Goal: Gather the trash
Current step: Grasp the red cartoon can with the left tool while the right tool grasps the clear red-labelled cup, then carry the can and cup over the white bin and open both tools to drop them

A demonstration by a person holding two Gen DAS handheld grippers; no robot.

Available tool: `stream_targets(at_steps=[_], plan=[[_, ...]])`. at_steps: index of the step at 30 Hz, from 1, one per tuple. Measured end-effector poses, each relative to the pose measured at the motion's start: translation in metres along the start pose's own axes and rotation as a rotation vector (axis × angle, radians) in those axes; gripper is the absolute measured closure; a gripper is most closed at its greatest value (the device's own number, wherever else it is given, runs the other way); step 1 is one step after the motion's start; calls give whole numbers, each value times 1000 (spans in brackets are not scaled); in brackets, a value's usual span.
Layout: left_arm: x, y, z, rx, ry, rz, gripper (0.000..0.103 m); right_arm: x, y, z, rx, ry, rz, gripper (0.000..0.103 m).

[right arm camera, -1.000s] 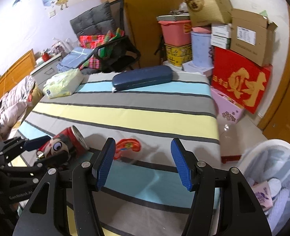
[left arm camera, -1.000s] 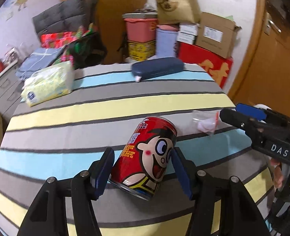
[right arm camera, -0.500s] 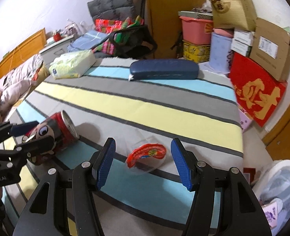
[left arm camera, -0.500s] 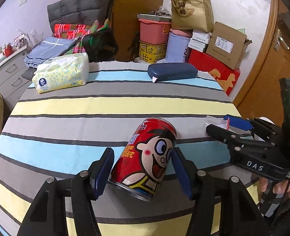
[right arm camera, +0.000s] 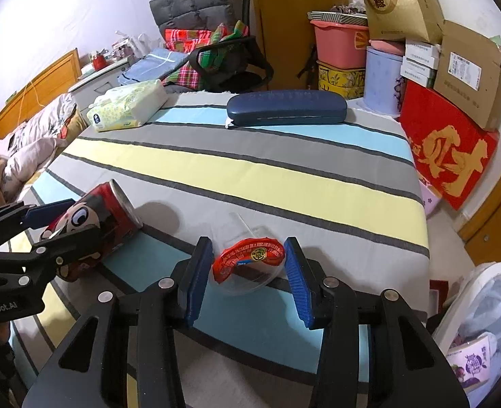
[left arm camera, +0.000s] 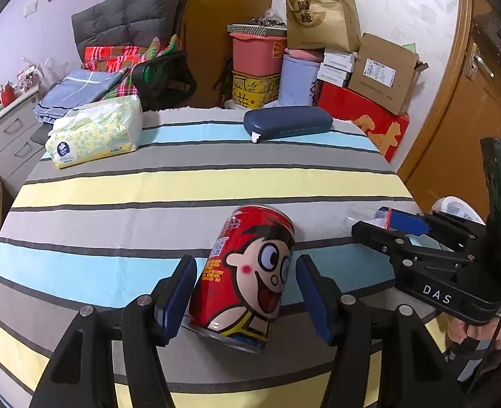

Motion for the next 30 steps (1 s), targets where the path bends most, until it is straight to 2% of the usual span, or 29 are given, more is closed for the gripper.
stream_targets(at_steps=[10, 14, 30], plan=[[7, 8, -6, 2, 10, -15, 49, 3, 10, -2, 22, -46, -32, 58], [10, 19, -12, -9, -4, -46, 49, 5, 16, -1, 20, -64, -51, 58], [25, 68, -49, 50, -35, -107, 49, 16, 67, -5, 53, -136, -152, 58]])
Point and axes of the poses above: each gripper's, at about its wrist camera, not at the fingertips, and y roughly against the way its jaws point, z to its left, x to its underside, the point moved 2 cm from there along -y, roughly the way its jaws point, and after that the axes turned 11 degrees about y, right-handed, at the moved point
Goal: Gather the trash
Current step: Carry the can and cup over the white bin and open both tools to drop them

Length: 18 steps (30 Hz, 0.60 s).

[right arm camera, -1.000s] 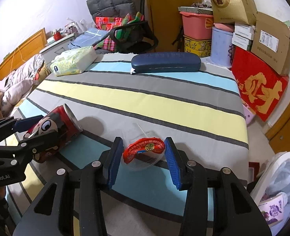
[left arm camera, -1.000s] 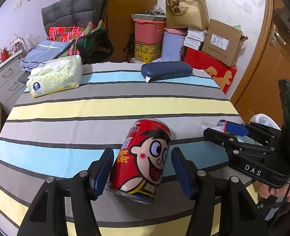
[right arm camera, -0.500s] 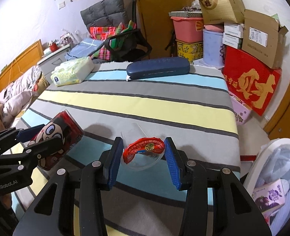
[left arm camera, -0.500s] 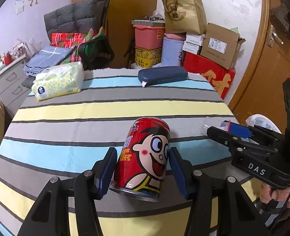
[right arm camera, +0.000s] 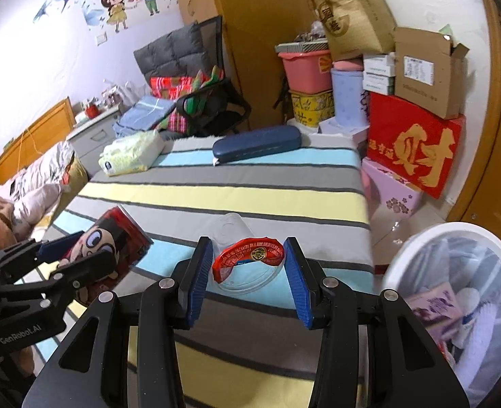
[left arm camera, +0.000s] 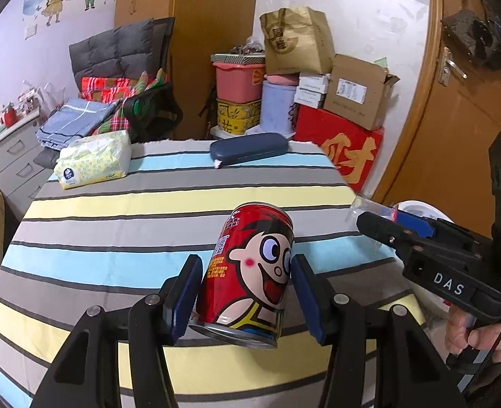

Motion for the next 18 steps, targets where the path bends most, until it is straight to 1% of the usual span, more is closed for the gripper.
stream_targets(at_steps=[4, 5, 6, 7, 10, 13, 15, 17, 18], plan=[[2, 11, -15, 24, -16, -15, 50, 1, 13, -5, 15, -14, -27, 58], [2, 14, -19, 28, -18, -19, 54, 1, 17, -7, 22, -19, -34, 58], [3, 16, -22, 32, -21, -21, 61, 2, 20, -9, 27, -21, -38, 58], [3, 20, -28, 42, -32, -27, 63, 3, 23, -11, 30, -24, -43, 58], [5, 26, -43, 55, -59, -35, 63, 5, 35, -17, 47, -38, -64, 58], [8, 22, -53, 39, -74, -25, 63, 9, 40, -24, 64, -55, -68, 58], [12, 18, -52, 50, -56, -10, 63, 13, 43, -27, 60, -67, -69, 58], [18, 13, -48, 22, -47, 9, 63, 15, 45, -27, 64, -65, -77, 58], [22, 13, -45, 20, -44, 18, 60, 16, 47, -28, 64, -67, -78, 58]])
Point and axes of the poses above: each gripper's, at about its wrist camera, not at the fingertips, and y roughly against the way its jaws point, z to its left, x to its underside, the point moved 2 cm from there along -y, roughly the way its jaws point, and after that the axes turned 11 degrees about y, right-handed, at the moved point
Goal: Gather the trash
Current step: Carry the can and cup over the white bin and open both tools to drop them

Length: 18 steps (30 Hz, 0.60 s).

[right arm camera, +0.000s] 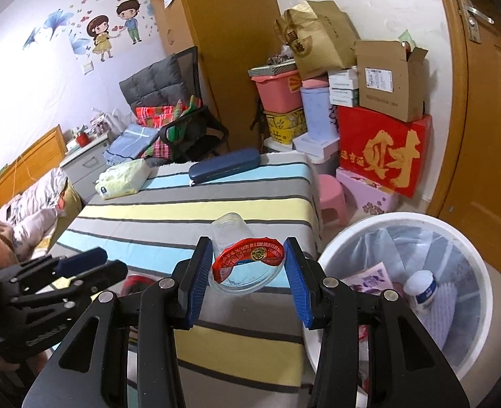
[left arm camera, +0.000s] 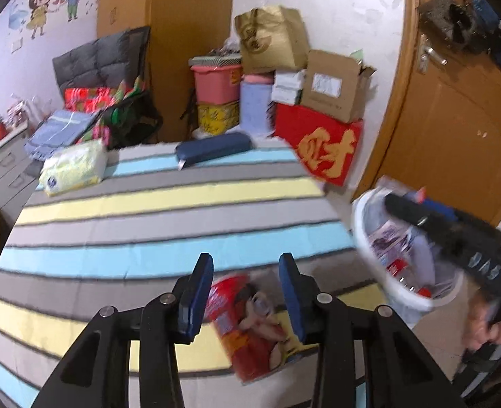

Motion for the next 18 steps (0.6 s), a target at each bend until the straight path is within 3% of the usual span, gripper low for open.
stream_targets(at_steps=[1, 3, 4, 8, 13, 18], plan=[[4, 1, 2, 7, 5, 8, 56, 1, 1, 0, -3, -4, -2, 58], [13, -3, 7, -12, 27, 30, 31, 4, 2, 1, -13, -9, -6, 58], [15, -5, 8, -19, 35, 37, 30, 5, 1, 2, -17, -10, -5, 58], [24, -33, 13, -70, 56, 117, 30, 10, 1, 4, -26, -16, 2, 58], [33, -47, 8, -78, 58, 143, 32, 13, 6, 5, -24, -5, 7, 58], [37, -53, 2, -80, 45, 146, 45, 14, 11, 0, -17, -12, 2, 58]])
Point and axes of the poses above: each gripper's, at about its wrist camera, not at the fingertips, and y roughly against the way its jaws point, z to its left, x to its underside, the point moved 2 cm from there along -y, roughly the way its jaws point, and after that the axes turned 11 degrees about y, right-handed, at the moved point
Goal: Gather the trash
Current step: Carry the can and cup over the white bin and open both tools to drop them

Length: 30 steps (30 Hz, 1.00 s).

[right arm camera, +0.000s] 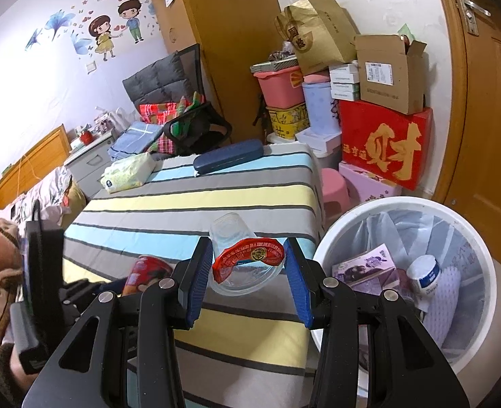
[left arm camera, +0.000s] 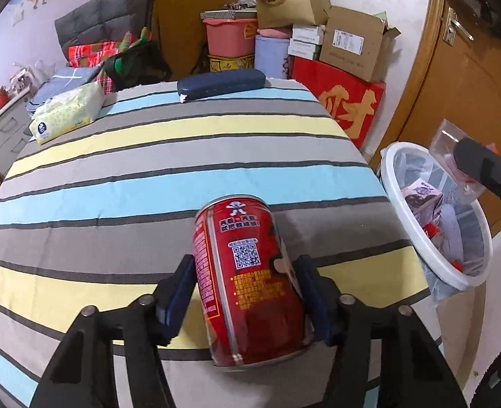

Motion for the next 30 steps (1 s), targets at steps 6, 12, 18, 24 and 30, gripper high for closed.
stream_targets(at_steps=[6, 12, 18, 24, 30], plan=[[-3, 11, -17, 27, -26, -30, 48, 2, 10, -11, 22, -13, -16, 58], [-13, 35, -51, 84, -78, -87, 49, 3, 25, -31, 67, -37, -39, 58], [-19, 46, -89, 128, -139, -119, 50, 7, 41, -56, 119, -77, -56, 58], [-19, 47, -127, 173, -184, -124, 50, 13, 53, -79, 170, -109, -63, 58], [-17, 42, -163, 214, -228, -115, 50, 21, 60, -103, 215, -141, -49, 58]])
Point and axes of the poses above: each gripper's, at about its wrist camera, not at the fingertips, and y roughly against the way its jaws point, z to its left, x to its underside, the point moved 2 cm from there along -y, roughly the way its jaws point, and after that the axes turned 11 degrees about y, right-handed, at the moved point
